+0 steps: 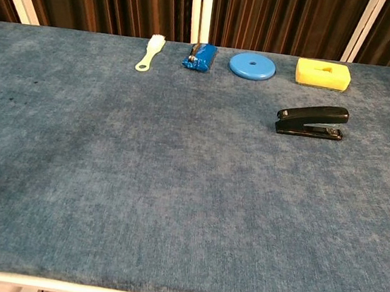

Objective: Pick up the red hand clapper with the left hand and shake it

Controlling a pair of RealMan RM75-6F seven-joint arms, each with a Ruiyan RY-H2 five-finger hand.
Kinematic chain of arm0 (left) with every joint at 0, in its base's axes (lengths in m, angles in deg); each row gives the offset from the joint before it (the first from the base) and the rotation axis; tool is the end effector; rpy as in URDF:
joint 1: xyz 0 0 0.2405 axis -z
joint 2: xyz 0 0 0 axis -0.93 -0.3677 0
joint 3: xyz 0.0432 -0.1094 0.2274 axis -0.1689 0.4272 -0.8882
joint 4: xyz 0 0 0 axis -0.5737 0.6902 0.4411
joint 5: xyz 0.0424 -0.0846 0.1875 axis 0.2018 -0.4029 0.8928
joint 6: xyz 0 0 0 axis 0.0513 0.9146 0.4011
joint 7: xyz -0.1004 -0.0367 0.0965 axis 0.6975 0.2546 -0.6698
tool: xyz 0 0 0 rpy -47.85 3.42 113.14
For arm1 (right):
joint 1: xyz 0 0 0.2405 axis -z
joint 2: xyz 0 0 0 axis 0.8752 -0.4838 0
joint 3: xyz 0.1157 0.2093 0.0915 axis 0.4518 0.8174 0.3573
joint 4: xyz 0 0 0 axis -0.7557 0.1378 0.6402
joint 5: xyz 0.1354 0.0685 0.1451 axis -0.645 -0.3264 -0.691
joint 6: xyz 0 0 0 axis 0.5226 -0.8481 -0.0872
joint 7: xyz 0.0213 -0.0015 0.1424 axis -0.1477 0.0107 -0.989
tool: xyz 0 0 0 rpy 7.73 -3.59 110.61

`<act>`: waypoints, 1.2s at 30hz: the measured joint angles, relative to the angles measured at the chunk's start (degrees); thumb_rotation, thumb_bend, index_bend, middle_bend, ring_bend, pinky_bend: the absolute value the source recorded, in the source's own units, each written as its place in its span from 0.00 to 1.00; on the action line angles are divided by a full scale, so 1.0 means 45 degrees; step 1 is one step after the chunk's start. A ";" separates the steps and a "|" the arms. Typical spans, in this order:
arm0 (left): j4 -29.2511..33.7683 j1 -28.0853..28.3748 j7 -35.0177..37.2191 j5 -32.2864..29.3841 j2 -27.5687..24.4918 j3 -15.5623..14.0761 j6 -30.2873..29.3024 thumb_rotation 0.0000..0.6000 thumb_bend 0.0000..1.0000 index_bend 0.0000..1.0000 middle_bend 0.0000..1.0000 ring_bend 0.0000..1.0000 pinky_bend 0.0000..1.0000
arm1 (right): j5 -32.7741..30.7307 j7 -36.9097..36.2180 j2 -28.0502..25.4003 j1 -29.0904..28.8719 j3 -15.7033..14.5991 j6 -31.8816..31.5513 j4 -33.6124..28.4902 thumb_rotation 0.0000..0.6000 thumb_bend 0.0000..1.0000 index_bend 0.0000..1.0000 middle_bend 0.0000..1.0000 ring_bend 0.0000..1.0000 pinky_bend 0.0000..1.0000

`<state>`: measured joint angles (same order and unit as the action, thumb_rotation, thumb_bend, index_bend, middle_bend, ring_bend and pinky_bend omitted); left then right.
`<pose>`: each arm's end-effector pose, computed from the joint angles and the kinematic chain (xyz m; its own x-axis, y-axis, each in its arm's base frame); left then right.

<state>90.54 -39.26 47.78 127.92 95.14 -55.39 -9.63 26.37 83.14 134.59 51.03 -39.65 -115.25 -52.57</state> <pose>-0.1664 0.3325 0.1345 -0.8721 0.4651 0.1520 0.1811 0.0182 0.9833 -0.3205 -0.2126 0.1429 0.4832 -0.1039 0.8693 -0.8750 -0.0224 0.4837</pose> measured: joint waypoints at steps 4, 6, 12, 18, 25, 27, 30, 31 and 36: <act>-0.0263 0.0157 -0.0706 0.0076 -0.0048 -0.0255 0.0359 1.00 0.33 0.65 0.73 0.96 1.00 | -0.0044 -0.0032 -0.0008 -0.0001 0.0007 0.0030 0.0031 1.00 0.27 0.00 0.00 0.00 0.00; -0.0367 0.0233 -0.1773 0.0033 -0.0024 -0.0375 0.0554 1.00 0.33 0.65 0.73 0.96 1.00 | -0.0033 -0.0035 -0.0011 -0.0011 0.0006 0.0041 0.0029 1.00 0.27 0.00 0.00 0.00 0.00; -0.0682 0.0520 -0.8429 -0.0300 0.0228 -0.0831 0.1211 1.00 0.33 0.65 0.73 0.96 1.00 | 0.0008 -0.0097 -0.0069 -0.0073 -0.0033 0.0183 0.0014 1.00 0.29 0.00 0.00 0.00 0.00; -0.0761 0.0871 -1.6748 -0.1133 0.0520 -0.1314 0.1979 1.00 0.33 0.65 0.73 0.96 1.00 | 0.0045 -0.0187 -0.0108 -0.0088 -0.0054 0.0218 0.0028 1.00 0.30 0.00 0.00 0.00 0.00; -0.0308 0.1060 -2.2302 -0.2383 0.0664 -0.1382 0.2491 1.00 0.33 0.65 0.74 0.97 1.00 | 0.0065 -0.0295 -0.0140 -0.0055 -0.0057 0.0148 0.0068 1.00 0.30 0.00 0.00 0.00 0.00; -0.0136 0.1033 -2.2548 -0.2510 0.0641 -0.1281 0.2551 1.00 0.33 0.65 0.74 0.97 1.00 | 0.0061 -0.0312 -0.0149 -0.0042 -0.0047 0.0116 0.0070 1.00 0.30 0.00 0.00 0.00 0.00; 0.0155 0.0939 -2.1938 -0.2553 0.0544 -0.1047 0.2611 1.00 0.33 0.65 0.74 0.97 1.00 | 0.0036 -0.0323 -0.0146 -0.0035 -0.0036 0.0113 0.0085 1.00 0.30 0.00 0.00 0.00 0.00; 0.0258 0.0887 -2.1337 -0.2505 0.0487 -0.0945 0.2608 1.00 0.33 0.64 0.74 0.97 1.00 | 0.0019 -0.0318 -0.0134 -0.0040 -0.0036 0.0135 0.0097 1.00 0.30 0.00 0.00 0.00 0.00; 0.0470 0.0640 -1.6898 -0.1940 0.0216 -0.0580 0.2297 1.00 0.33 0.64 0.74 0.98 1.00 | -0.0020 -0.0291 -0.0069 -0.0056 -0.0036 0.0181 0.0142 1.00 0.30 0.00 0.00 0.00 0.00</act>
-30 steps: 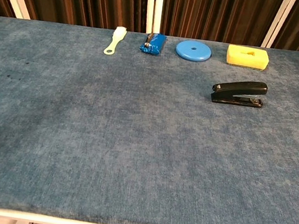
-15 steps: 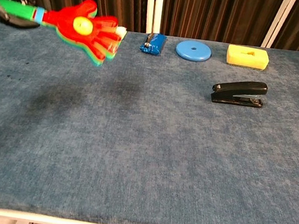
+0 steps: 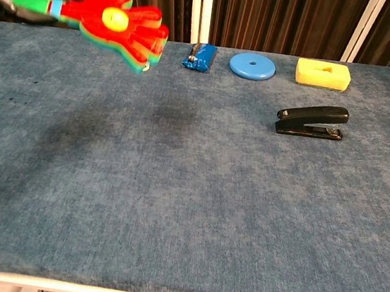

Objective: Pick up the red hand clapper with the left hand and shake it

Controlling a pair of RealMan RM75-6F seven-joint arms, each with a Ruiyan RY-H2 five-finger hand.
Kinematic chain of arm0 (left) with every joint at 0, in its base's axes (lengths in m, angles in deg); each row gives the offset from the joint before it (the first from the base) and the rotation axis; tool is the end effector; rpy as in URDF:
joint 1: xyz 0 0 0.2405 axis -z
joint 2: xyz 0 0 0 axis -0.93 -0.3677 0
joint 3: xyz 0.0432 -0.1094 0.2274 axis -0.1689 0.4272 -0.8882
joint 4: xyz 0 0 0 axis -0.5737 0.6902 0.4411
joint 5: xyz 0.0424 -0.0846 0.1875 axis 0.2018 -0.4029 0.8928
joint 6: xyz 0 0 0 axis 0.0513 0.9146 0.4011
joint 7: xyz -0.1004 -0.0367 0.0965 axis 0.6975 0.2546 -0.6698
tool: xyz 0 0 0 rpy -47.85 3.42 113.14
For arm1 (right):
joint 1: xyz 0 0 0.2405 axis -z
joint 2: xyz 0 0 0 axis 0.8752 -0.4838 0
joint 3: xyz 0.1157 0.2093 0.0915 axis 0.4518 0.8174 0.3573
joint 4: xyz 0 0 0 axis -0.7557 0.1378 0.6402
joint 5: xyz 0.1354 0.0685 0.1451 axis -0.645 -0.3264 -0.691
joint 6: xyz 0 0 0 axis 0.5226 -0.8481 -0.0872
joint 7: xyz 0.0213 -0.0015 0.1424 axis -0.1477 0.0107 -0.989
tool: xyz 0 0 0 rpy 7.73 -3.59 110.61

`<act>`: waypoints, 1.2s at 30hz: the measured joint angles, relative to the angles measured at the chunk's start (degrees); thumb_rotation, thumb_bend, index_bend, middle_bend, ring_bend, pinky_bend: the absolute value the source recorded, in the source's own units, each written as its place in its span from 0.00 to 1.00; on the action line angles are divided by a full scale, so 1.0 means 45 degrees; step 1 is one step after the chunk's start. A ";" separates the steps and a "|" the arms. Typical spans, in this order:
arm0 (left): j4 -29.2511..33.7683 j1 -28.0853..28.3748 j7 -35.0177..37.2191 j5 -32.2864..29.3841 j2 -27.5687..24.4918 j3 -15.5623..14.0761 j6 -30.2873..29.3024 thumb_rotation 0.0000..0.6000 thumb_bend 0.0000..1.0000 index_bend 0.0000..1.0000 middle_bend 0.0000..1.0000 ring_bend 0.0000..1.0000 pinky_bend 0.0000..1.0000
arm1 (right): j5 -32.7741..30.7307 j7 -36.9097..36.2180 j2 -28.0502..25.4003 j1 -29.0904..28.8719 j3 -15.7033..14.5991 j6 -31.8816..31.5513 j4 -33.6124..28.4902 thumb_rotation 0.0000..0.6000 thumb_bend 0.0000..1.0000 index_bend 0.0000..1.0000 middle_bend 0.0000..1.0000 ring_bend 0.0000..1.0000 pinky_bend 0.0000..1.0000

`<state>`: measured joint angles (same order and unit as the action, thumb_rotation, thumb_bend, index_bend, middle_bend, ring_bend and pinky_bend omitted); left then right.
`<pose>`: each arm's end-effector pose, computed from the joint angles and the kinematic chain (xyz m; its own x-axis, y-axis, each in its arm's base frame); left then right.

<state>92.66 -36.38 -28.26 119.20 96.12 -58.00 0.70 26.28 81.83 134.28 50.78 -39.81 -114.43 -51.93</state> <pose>-0.1727 0.3343 0.0980 -0.0724 0.3223 0.9439 0.9432 -0.2856 0.1699 -0.3238 -0.2136 0.1441 0.4772 -0.1169 0.8710 -0.8780 -0.0212 0.4782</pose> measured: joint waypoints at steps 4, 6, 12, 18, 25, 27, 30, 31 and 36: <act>-0.0092 -0.0209 0.6369 0.0790 -0.0239 0.0205 -0.0678 1.00 0.32 0.64 0.74 0.98 1.00 | -0.0001 0.0038 0.0022 -0.0017 0.0000 0.0023 -0.0011 1.00 0.30 0.00 0.00 0.00 0.00; -0.0168 -0.0292 0.9352 0.1112 -0.0328 0.0270 -0.1039 1.00 0.32 0.64 0.74 0.98 1.00 | 0.0012 0.0053 0.0028 -0.0020 -0.0007 0.0023 -0.0027 1.00 0.30 0.00 0.00 0.00 0.00; -0.0485 -0.0477 1.6876 0.1923 -0.0515 0.0370 -0.2251 1.00 0.32 0.64 0.74 0.99 1.00 | 0.0001 0.0073 0.0018 0.0007 -0.0022 -0.0002 -0.0056 1.00 0.30 0.00 0.00 0.00 0.00; -0.0959 -0.0401 1.9348 0.2631 -0.0599 0.0047 -0.2748 1.00 0.31 0.66 0.74 0.99 1.00 | -0.0008 0.0072 0.0033 -0.0004 -0.0023 0.0024 -0.0030 1.00 0.30 0.00 0.00 0.00 0.00; -0.1547 0.0046 1.5599 0.3224 -0.0436 -0.0813 -0.1733 1.00 0.31 0.67 0.74 0.99 1.00 | 0.0008 0.0069 0.0063 -0.0009 -0.0031 0.0026 -0.0020 1.00 0.30 0.00 0.00 0.00 0.00; -0.1652 0.0176 1.3621 0.3228 -0.0354 -0.1012 -0.1292 1.00 0.31 0.67 0.75 1.00 1.00 | 0.0003 0.0045 0.0047 0.0012 -0.0029 -0.0005 -0.0024 1.00 0.30 0.00 0.00 0.00 0.00; -0.1792 0.0382 0.9862 0.3105 -0.0213 -0.1305 -0.0520 1.00 0.31 0.67 0.75 1.00 1.00 | -0.0031 -0.0017 0.0025 0.0030 -0.0014 -0.0020 0.0001 1.00 0.30 0.00 0.00 0.00 0.00; -0.1835 0.0450 0.8273 0.3004 -0.0148 -0.1403 -0.0235 1.00 0.31 0.68 0.75 1.00 1.00 | -0.0034 -0.0036 0.0024 0.0031 -0.0015 -0.0010 0.0019 1.00 0.30 0.00 0.00 0.00 0.00; -0.1869 0.0627 0.2173 0.2173 0.0179 -0.1681 0.0689 1.00 0.31 0.68 0.75 1.00 1.00 | -0.0015 -0.0099 0.0041 0.0031 -0.0027 0.0000 0.0073 1.00 0.30 0.00 0.00 0.00 0.00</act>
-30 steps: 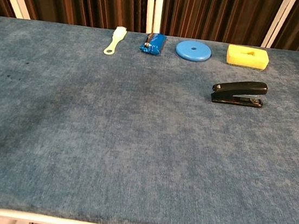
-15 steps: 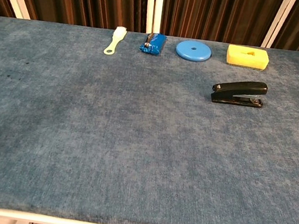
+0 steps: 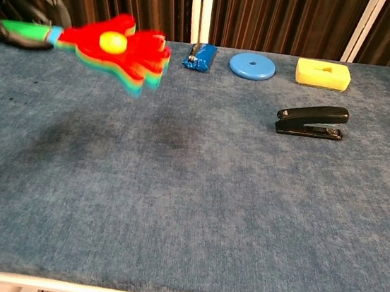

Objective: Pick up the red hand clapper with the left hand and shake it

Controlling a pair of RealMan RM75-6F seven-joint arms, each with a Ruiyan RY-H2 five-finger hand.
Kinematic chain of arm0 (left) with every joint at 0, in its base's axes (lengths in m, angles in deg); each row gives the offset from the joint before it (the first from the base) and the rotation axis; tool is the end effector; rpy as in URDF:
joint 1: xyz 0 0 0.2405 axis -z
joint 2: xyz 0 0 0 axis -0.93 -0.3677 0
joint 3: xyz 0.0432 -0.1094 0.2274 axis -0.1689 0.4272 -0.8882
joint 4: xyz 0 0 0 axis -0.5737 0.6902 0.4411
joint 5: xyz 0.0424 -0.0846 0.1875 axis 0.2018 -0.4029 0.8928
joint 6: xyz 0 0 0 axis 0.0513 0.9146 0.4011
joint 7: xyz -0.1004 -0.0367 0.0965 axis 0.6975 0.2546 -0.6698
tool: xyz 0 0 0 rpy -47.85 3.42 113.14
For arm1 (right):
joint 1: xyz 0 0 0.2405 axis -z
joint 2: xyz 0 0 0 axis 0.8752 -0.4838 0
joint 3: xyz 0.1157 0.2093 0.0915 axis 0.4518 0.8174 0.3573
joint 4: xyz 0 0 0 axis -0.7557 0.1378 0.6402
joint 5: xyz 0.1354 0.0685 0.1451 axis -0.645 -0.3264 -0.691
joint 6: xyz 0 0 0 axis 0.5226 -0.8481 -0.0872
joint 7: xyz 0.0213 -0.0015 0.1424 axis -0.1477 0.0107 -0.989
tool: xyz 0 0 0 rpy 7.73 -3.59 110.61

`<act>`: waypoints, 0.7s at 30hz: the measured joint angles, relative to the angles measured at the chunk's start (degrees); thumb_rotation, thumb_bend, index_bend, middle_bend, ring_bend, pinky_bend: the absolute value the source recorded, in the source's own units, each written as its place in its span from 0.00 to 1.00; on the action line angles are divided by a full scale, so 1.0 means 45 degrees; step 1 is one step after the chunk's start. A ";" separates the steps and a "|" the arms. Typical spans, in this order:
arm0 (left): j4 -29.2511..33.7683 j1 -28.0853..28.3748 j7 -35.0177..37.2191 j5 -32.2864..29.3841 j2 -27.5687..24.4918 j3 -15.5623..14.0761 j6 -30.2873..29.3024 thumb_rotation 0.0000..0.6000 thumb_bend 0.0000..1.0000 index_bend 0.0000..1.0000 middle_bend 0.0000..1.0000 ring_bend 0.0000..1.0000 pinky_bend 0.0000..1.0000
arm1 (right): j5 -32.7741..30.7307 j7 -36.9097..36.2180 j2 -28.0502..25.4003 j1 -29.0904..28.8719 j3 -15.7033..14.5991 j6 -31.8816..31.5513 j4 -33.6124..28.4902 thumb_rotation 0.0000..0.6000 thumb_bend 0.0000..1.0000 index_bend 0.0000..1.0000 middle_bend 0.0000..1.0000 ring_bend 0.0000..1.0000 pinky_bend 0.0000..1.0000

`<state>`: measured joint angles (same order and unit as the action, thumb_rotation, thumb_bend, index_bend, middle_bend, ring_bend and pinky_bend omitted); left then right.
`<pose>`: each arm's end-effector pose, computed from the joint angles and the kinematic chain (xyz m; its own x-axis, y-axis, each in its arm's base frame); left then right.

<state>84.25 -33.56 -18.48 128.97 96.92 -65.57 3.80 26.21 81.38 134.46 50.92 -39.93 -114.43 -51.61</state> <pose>-0.2015 0.3292 0.0748 0.0457 0.4625 0.8854 0.9434 -0.3115 0.1140 -0.3255 -0.2125 0.1434 0.4719 -0.1199 0.8735 -0.8806 -0.0164 0.4735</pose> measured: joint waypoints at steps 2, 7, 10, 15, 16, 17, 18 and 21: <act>0.0062 0.0043 -0.2091 -0.0561 0.0143 -0.0063 0.0296 1.00 0.31 0.68 0.76 1.00 1.00 | -0.0010 -0.0027 -0.0007 0.0005 0.0012 -0.0010 0.0012 1.00 0.30 0.00 0.00 0.00 0.00; 0.0226 0.0067 -0.4585 -0.1450 0.0392 -0.0115 0.0584 1.00 0.31 0.68 0.76 1.00 1.00 | -0.0012 -0.0009 0.0017 -0.0011 0.0007 0.0031 0.0036 1.00 0.30 0.00 0.00 0.00 0.00; 0.0209 0.0043 -0.4363 -0.1719 0.0614 -0.0173 0.0587 1.00 0.31 0.68 0.76 1.00 1.00 | -0.0030 0.0014 0.0049 -0.0032 0.0012 0.0066 0.0040 1.00 0.30 0.00 0.00 0.00 0.00; -0.0157 -0.0019 -0.2731 -0.1793 0.1294 -0.0260 0.0310 1.00 0.31 0.67 0.75 1.00 1.00 | -0.0038 0.0059 0.0074 -0.0052 0.0018 0.0088 0.0019 1.00 0.30 0.00 0.00 0.00 0.00; -0.0277 -0.0032 -0.2269 -0.1755 0.1478 -0.0257 0.0187 1.00 0.30 0.66 0.75 1.00 1.00 | -0.0039 0.0068 0.0075 -0.0049 0.0011 0.0089 0.0011 1.00 0.30 0.00 0.00 0.00 0.00; -0.0372 -0.0041 -0.1907 -0.1713 0.1619 -0.0250 0.0079 1.00 0.30 0.66 0.75 1.00 1.00 | -0.0043 0.0070 0.0075 -0.0047 0.0010 0.0092 0.0009 1.00 0.30 0.00 0.00 0.00 0.00; -0.0478 -0.0051 -0.1539 -0.1663 0.1767 -0.0239 -0.0042 1.00 0.30 0.66 0.75 1.00 1.00 | -0.0049 0.0072 0.0073 -0.0047 0.0009 0.0097 0.0009 1.00 0.30 0.00 0.00 0.00 0.00; -0.1029 -0.0100 -0.0354 -0.1469 0.2414 -0.0166 -0.0635 1.00 0.29 0.66 0.75 1.00 1.00 | -0.0066 0.0060 0.0061 -0.0041 0.0006 0.0107 0.0011 1.00 0.30 0.00 0.00 0.00 0.00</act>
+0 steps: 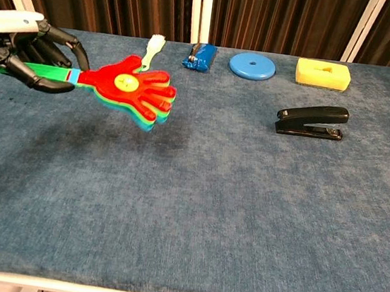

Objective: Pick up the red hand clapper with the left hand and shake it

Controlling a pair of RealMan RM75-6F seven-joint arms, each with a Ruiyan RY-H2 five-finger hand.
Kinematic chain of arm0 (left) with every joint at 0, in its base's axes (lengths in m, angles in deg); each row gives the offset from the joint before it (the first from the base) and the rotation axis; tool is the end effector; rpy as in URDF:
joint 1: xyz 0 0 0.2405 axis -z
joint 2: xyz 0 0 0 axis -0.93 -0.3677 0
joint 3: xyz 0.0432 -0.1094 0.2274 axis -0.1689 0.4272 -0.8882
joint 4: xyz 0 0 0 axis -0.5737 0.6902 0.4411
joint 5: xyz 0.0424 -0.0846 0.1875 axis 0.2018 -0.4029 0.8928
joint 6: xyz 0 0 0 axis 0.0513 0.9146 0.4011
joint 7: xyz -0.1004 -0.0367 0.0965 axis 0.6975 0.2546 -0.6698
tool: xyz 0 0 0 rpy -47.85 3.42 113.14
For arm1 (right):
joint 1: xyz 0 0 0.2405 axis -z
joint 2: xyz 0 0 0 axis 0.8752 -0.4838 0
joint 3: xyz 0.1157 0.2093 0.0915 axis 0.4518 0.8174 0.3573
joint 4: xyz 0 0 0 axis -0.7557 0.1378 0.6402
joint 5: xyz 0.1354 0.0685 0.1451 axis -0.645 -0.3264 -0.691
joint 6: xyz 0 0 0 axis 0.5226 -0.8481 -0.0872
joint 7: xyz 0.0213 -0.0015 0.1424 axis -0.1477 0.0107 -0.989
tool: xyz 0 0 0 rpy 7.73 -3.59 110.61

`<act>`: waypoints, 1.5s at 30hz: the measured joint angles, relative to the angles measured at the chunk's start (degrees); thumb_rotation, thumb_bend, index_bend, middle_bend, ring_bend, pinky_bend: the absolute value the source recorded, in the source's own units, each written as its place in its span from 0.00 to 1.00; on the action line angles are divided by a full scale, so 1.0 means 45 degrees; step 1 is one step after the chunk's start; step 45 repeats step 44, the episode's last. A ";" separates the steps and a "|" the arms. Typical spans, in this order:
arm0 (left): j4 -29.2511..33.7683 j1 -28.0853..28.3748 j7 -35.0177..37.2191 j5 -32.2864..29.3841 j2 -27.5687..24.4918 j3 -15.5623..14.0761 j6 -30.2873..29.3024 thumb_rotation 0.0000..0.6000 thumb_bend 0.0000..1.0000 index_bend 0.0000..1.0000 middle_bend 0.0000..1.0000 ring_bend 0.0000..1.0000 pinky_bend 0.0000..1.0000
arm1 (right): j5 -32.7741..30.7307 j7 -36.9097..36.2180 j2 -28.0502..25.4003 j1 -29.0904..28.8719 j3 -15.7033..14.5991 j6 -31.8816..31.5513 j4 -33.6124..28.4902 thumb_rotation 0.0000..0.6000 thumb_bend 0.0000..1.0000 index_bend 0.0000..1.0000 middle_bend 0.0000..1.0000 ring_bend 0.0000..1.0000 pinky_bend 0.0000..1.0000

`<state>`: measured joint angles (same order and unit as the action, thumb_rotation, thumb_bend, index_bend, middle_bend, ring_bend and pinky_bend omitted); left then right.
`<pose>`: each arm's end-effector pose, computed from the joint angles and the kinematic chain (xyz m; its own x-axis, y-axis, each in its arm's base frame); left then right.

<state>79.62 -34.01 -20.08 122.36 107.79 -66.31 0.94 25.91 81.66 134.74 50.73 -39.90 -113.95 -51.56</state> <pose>-0.2025 0.3248 0.0254 -0.1070 0.4564 0.8833 0.9491 -0.2177 0.2275 -0.3257 -0.2135 0.1411 0.4715 -0.1269 0.8727 -0.8806 -0.0154 0.4736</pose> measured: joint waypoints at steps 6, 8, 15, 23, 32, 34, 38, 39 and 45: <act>-0.1666 -0.0137 0.0825 0.0261 0.1426 0.0099 -0.1203 1.00 0.25 0.64 0.70 0.92 0.99 | -0.0053 -0.0083 -0.0009 0.0011 0.0009 0.0026 0.0069 1.00 0.30 0.00 0.00 0.00 0.00; -0.2081 -0.0173 0.0808 0.0379 0.1717 0.0043 -0.1485 1.00 0.22 0.59 0.63 0.77 0.89 | -0.0066 -0.0102 0.0008 0.0008 0.0011 0.0044 0.0112 1.00 0.30 0.00 0.00 0.00 0.00; -0.2057 0.0007 0.0055 0.0754 0.1493 -0.0478 -0.1055 1.00 0.13 0.10 0.06 0.02 0.05 | -0.0059 -0.0105 0.0049 0.0004 0.0026 0.0015 0.0161 1.00 0.30 0.00 0.00 0.00 0.00; -0.1018 -0.0143 -0.2071 0.0518 0.0787 -0.0452 -0.1456 1.00 0.10 0.01 0.00 0.00 0.00 | -0.0016 -0.0073 0.0044 0.0036 0.0037 -0.0091 0.0114 1.00 0.30 0.00 0.00 0.00 0.00; 0.0944 -0.1430 -0.4649 0.0152 -0.1238 -0.0293 -0.3682 1.00 0.09 0.01 0.00 0.00 0.00 | 0.0206 -0.0048 -0.0008 0.0067 0.0027 -0.0310 -0.0053 1.00 0.30 0.00 0.00 0.00 0.00; 0.1217 -0.1995 -0.5593 0.0080 -0.1631 -0.0370 -0.4483 1.00 0.09 0.01 0.00 0.00 0.00 | 0.0323 -0.0013 -0.0027 0.0088 0.0018 -0.0440 -0.0142 1.00 0.30 0.00 0.00 0.00 0.00; 0.1591 -0.3304 -0.7644 -0.0122 -0.2374 -0.0742 -0.5896 1.00 0.09 0.01 0.00 0.00 0.00 | 0.0598 0.0111 0.0039 0.0152 -0.0060 -0.0679 -0.0275 1.00 0.30 0.00 0.00 0.00 0.00; 0.1650 -0.3657 -0.8124 -0.0179 -0.2541 -0.0883 -0.6193 1.00 0.09 0.01 0.00 0.00 0.00 | 0.0630 0.0126 0.0084 0.0167 -0.0085 -0.0698 -0.0279 1.00 0.30 0.00 0.00 0.00 0.00; 0.1849 -0.5603 -0.9390 -0.0553 -0.3257 -0.1769 -0.7476 1.00 0.09 0.01 0.00 0.00 0.00 | 0.0673 0.0304 0.0258 0.0231 -0.0153 -0.0770 -0.0284 1.00 0.30 0.00 0.00 0.00 0.00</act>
